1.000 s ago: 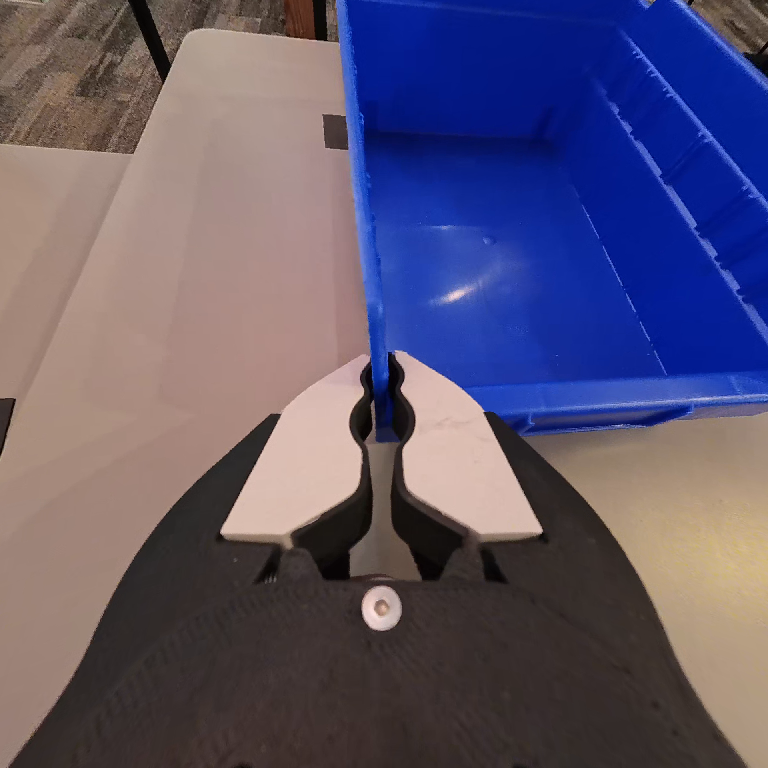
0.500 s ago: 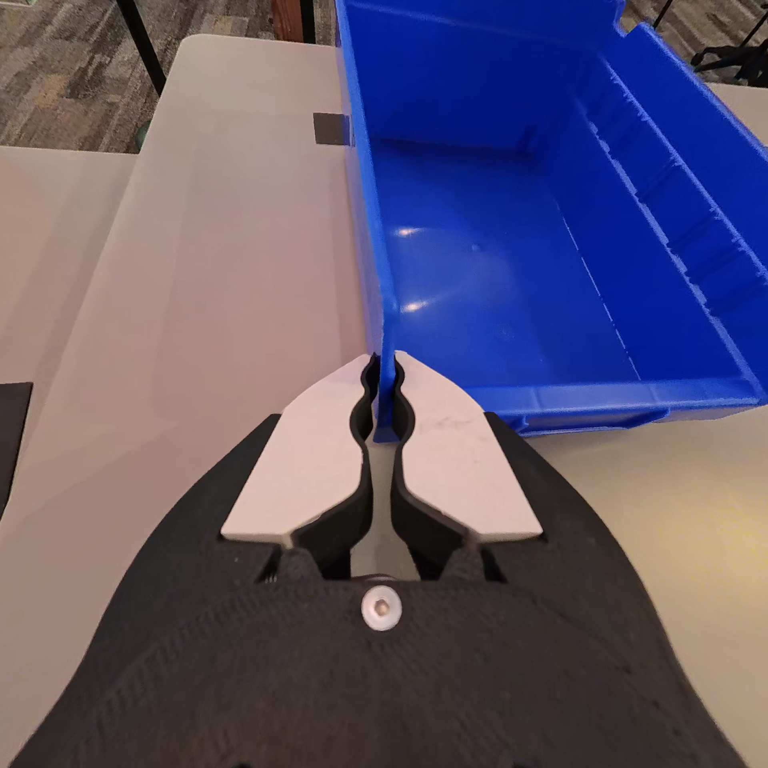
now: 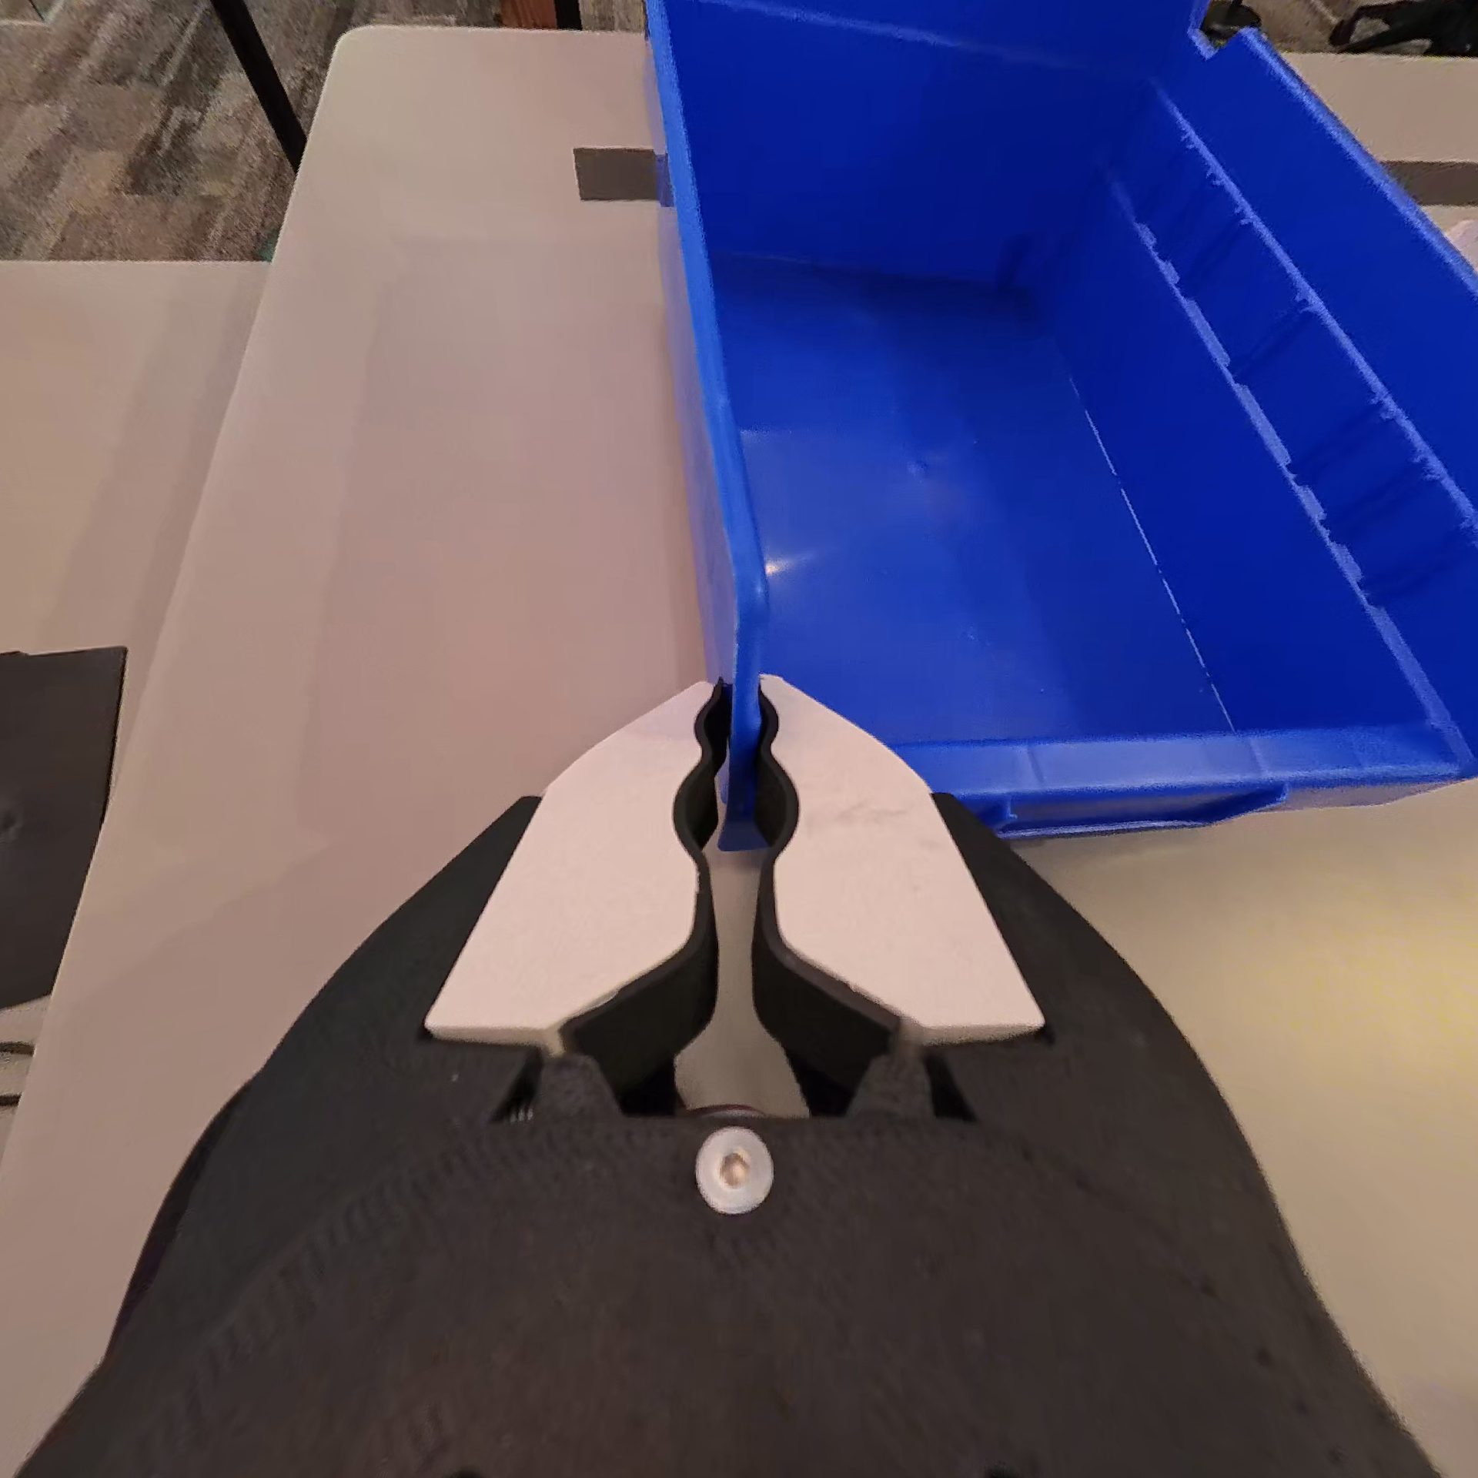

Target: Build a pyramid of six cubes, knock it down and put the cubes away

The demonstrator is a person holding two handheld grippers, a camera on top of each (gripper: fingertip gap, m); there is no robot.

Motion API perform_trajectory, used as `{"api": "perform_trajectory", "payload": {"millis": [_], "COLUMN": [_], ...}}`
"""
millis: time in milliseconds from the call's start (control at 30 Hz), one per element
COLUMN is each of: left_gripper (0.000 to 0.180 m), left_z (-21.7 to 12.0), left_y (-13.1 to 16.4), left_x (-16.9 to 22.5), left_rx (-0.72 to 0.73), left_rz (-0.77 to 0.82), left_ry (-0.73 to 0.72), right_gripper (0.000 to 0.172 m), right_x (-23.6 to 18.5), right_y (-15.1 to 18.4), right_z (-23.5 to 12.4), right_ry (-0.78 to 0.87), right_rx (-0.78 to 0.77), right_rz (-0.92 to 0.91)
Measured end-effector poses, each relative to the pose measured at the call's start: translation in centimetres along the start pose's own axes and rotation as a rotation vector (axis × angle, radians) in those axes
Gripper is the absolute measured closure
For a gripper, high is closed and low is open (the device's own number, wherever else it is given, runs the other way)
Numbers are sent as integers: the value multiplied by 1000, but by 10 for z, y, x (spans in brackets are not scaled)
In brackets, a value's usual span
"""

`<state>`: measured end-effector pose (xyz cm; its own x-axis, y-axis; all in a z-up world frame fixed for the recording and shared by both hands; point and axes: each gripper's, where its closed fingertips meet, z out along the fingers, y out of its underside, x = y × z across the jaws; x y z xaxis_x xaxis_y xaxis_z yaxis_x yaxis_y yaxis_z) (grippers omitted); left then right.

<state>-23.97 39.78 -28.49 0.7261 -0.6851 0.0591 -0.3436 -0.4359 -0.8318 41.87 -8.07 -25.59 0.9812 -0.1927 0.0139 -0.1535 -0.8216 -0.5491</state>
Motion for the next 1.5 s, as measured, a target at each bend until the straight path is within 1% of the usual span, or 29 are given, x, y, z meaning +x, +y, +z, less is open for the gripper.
{"api": "perform_trajectory", "payload": {"millis": [267,367,633,800,900,1100,1333,1500], "left_gripper": [176,176,176,176,176,176,176,175], "left_z": [-33,-47,-81,-94,-99,-110,-131,-151], "left_y": [26,35,63,69,70,74,91,104], "left_x": [9,12,15,20,23,30,33,28], "left_rx": [12,24,55,90,96,127,114,111], "left_rz": [1,14,-8,-6,2,19,52,68], "left_ry": [19,30,46,69,71,83,106,139], "right_gripper": [166,165,165,165,166,166,166,166], "right_x": [-49,-65,-90,-112,-127,-162,-199,-209], "right_y": [25,32,58,71,71,64,46,45], "right_z": [-10,-12,-17,-20,-19,-2,17,17], "right_ry": [-32,-17,-18,-30,-39,-105,-190,-195], "right_rx": [-3,-8,15,40,54,68,97,81], "right_rz": [-52,-78,-35,-22,-37,-88,-154,-200]}}
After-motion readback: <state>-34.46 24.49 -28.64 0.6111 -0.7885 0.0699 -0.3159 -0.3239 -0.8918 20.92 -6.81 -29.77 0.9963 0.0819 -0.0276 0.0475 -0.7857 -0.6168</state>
